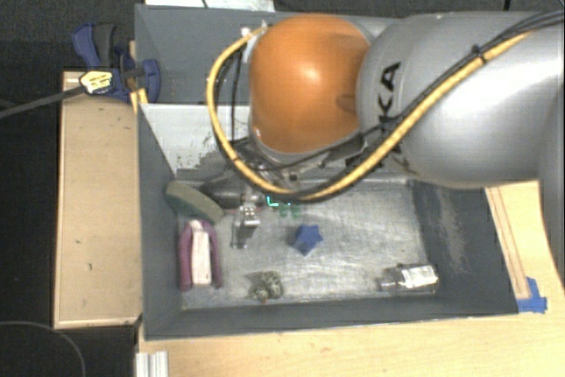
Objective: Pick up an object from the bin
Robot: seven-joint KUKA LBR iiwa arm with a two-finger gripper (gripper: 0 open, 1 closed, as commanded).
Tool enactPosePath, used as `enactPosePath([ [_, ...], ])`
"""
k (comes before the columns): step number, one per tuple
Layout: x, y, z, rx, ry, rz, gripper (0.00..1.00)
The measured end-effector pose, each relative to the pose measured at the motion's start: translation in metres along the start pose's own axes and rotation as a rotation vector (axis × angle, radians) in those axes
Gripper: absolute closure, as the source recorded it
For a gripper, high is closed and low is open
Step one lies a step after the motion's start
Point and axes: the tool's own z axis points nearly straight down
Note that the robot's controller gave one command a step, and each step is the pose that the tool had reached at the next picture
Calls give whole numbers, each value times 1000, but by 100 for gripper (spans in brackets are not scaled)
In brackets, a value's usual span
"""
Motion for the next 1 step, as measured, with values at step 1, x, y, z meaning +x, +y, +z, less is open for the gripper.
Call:
enactPosePath([
  [1,-44,-27,97,2,-1,11,0],
])
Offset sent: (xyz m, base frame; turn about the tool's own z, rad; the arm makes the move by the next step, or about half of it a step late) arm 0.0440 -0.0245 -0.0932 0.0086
